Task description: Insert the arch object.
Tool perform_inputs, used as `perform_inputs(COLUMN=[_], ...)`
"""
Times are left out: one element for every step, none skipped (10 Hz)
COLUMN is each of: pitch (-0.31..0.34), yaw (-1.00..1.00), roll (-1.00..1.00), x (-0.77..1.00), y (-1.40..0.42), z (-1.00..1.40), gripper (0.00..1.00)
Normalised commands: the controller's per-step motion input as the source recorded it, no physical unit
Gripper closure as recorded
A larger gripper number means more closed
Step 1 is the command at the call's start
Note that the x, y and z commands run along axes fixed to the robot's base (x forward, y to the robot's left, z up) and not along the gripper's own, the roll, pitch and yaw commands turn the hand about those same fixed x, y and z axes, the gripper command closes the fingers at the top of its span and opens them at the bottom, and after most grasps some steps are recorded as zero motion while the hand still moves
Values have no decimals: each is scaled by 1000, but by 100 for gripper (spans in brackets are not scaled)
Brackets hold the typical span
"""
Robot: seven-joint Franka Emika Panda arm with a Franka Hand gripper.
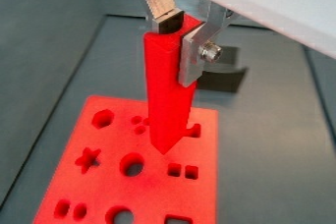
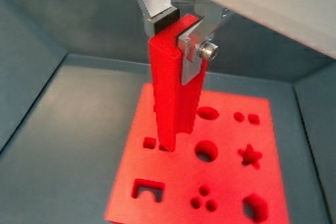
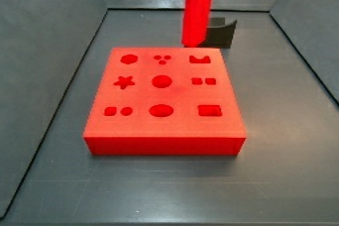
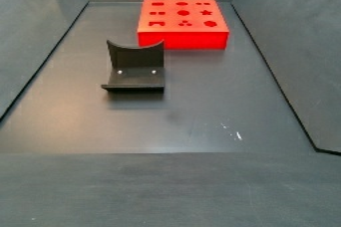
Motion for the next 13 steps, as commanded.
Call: perform_inputs(pitch=[0,-33,0,0,0,0,-20,-16,-11,-10,0,-26,-56], yaw=[-911,-903,-843,-854,-906,-957,-1000,-1000,-1000,-1000,-917,-880,-800], roll=[-14,0,83,116,107,86,54,6,0,0,0,-24,-11], x=[266,283,380,357,289,203,86,20,20,31,0,166,274], y=[137,154,91,66,43,29,26,3,0,0,97,151,257], z=[-71,-171,-337,-386,-380,-374,-354,-251,-177,-183,-89,-40,0], gripper=[100,100,100,100,100,100,100,100,100,100,100,100,100])
